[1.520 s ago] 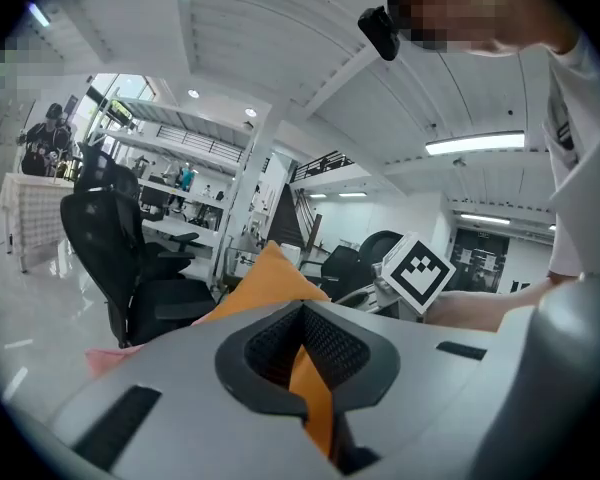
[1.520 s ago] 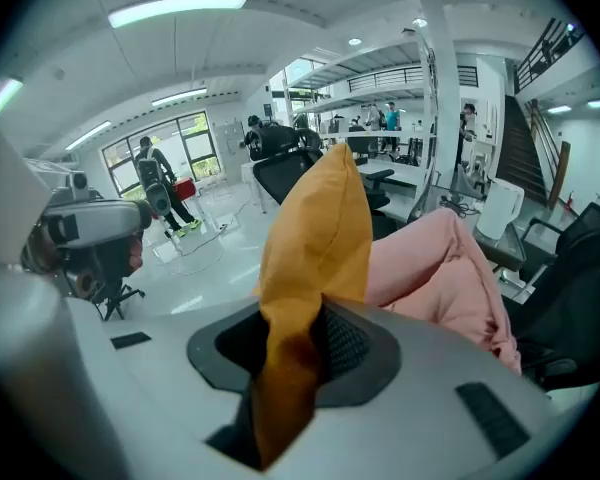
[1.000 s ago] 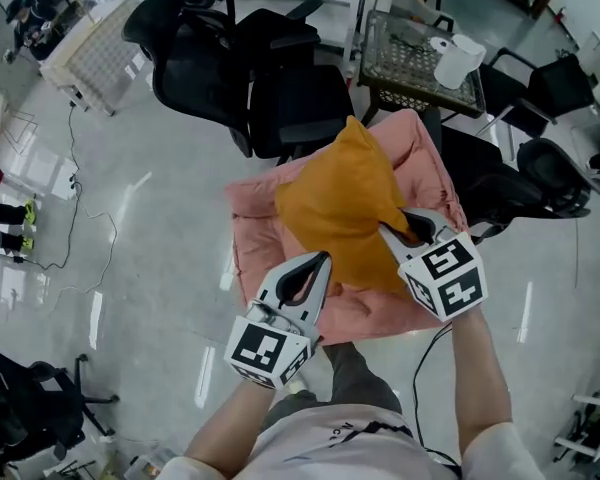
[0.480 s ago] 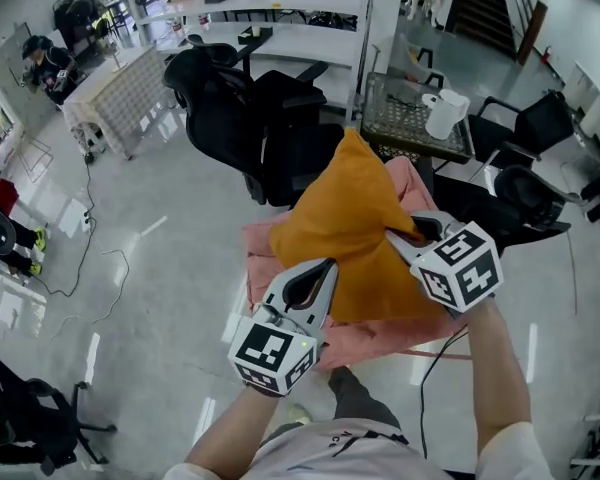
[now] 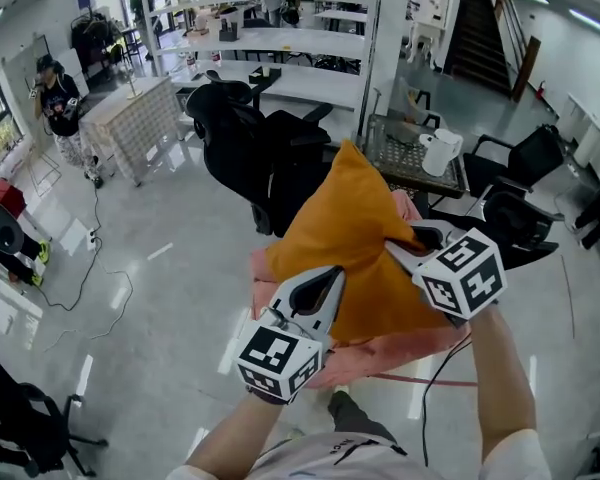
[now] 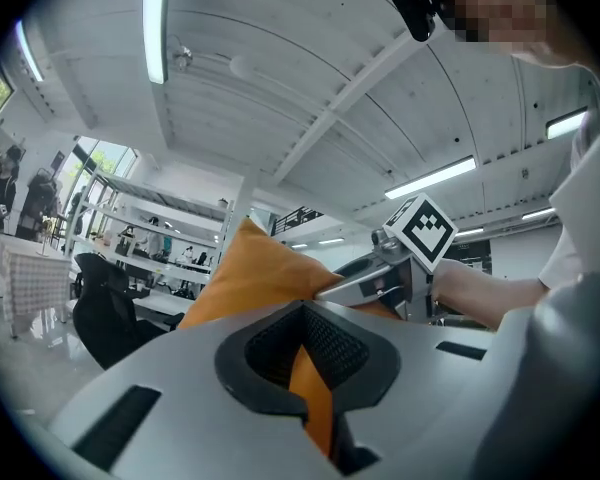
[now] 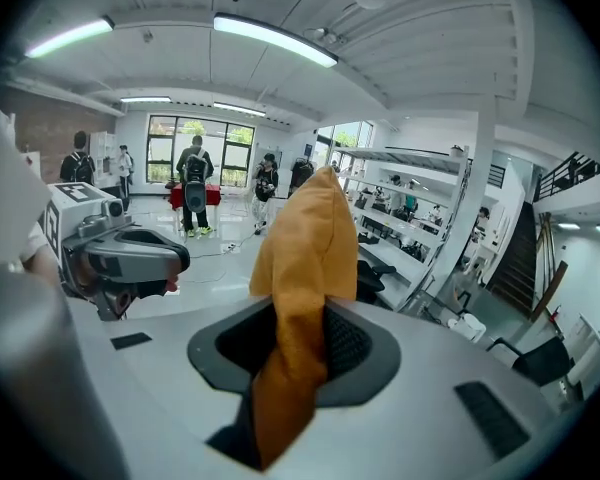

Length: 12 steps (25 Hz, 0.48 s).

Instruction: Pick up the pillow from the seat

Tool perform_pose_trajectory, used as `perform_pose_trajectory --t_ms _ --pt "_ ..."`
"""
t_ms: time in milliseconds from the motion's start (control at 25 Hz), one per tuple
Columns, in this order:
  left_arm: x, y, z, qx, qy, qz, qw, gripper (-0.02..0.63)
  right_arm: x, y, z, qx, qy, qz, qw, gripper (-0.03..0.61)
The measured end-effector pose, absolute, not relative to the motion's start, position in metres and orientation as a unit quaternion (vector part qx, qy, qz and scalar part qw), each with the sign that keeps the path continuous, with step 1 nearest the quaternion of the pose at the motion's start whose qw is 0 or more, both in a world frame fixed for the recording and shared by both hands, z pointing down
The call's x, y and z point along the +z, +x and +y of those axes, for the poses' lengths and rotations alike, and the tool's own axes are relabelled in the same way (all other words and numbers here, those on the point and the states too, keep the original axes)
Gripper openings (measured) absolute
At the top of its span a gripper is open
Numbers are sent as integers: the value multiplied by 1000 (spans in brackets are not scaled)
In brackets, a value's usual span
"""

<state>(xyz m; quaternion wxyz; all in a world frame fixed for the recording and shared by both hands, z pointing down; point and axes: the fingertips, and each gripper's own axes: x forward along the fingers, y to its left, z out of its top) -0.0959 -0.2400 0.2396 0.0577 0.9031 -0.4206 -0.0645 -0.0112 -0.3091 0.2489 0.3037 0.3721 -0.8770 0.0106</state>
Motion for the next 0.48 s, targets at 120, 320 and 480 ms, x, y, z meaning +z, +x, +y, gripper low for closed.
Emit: perform_pose_trajectory --t_ms 120,320,480 --pt "233 -97 -231 -64 903 -421 53 11 242 -15 -298 5 371 -878 302 116" --pt "231 -98 -223 -59 904 -422 45 11 240 -20 -286 -2 370 -879 300 115" --pt "226 -96 -229 -58 902 -426 45 11 234 -20 -290 -7 368 -878 305 115"
